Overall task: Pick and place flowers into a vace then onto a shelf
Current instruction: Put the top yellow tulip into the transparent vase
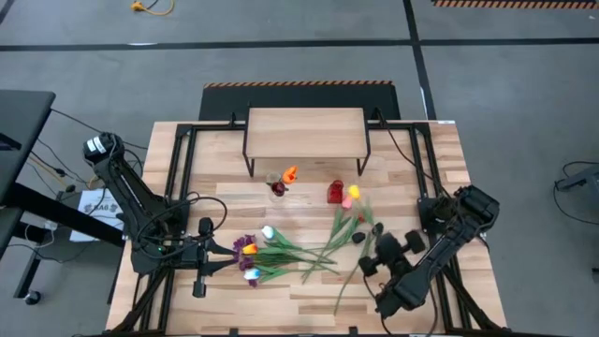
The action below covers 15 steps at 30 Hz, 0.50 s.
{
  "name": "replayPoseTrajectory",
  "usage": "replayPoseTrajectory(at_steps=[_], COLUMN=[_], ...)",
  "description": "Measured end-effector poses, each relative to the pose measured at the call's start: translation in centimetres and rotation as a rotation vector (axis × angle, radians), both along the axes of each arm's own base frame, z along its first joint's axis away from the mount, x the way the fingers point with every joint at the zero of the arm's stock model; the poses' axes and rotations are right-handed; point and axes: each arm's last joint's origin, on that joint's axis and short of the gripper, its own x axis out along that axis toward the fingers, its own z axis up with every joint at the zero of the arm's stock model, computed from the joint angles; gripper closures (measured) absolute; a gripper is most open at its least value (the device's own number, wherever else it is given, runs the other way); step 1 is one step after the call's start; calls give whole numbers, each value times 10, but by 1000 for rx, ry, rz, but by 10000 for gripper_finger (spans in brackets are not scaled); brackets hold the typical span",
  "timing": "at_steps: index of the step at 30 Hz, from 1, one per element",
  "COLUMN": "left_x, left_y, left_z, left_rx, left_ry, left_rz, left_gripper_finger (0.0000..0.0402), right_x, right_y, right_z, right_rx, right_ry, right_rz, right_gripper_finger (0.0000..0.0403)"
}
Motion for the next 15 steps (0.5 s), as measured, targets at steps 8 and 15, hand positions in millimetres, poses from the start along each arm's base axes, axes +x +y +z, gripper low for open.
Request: replayPoseTrajectory(at_steps=[8, 15], left_x=[0, 0], left_y=[0, 0], left_z=[0, 0], left_rx=[0, 9], left_ry=[0, 0], left_rz=[0, 0], left_gripper_finger=[333, 333], right_x=[21, 55], right_y=[31, 62], right_z=[7, 18], right_rx=[120, 174], right_ry=[-34, -87], right_rz=[330, 753], right_gripper_finger=[403, 403])
